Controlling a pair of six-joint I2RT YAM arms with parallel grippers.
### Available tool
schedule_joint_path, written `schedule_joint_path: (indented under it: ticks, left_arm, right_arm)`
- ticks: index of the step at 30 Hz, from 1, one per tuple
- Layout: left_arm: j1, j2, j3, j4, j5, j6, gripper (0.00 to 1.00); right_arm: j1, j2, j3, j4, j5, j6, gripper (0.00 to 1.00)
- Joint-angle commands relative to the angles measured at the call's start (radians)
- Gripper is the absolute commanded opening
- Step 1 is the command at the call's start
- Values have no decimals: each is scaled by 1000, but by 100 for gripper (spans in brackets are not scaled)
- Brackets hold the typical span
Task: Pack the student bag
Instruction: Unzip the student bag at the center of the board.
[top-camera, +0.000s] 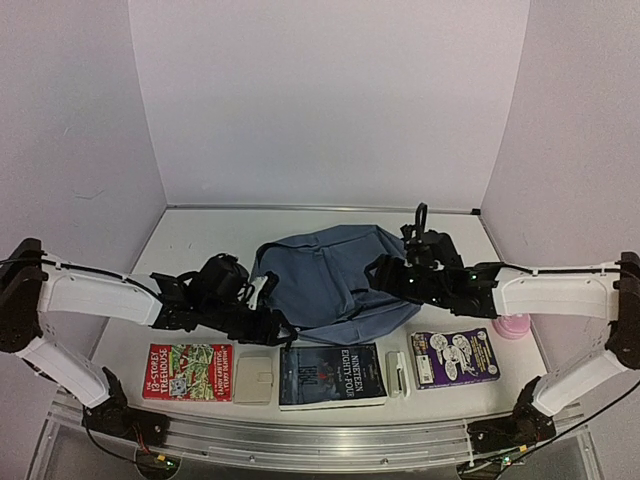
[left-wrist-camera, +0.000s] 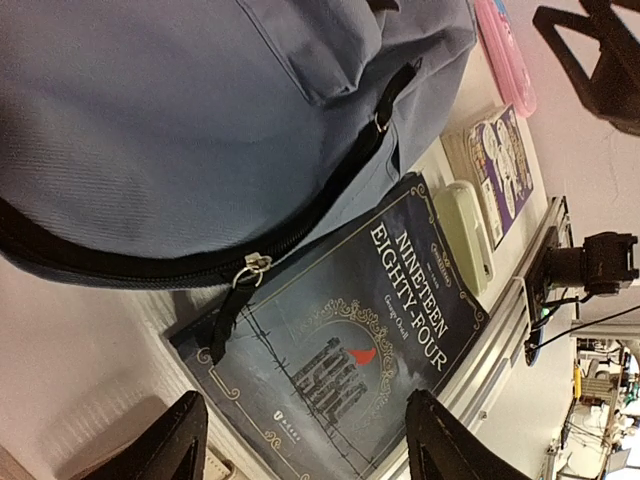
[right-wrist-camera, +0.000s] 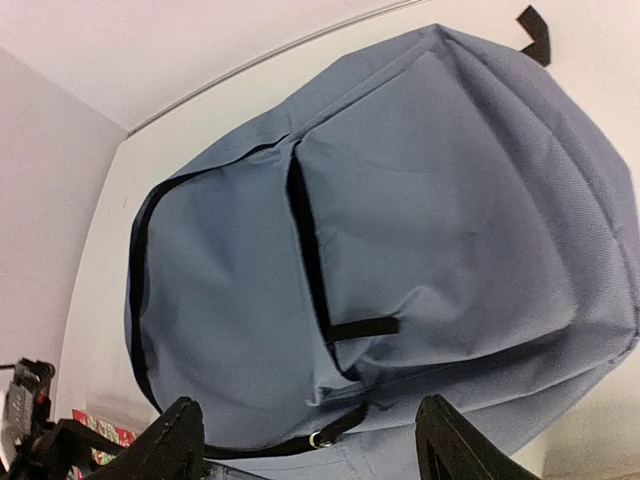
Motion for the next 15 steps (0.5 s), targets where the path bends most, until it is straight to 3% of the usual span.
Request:
schedule_joint_path:
  ticks: [1,8,15]
  left_arm:
    - [-25,57,-24,146,-1,16,67]
    - [-33,170,-4,206,10,34,62]
    - [-33,178,15,144,-118,44,54]
  right_arm:
    - [-33,-87,-42,-1,-18,47,73]
    - [-35,-131,-120,43,-11,138,73]
    - [-36,-161,-188,87,-58,162,73]
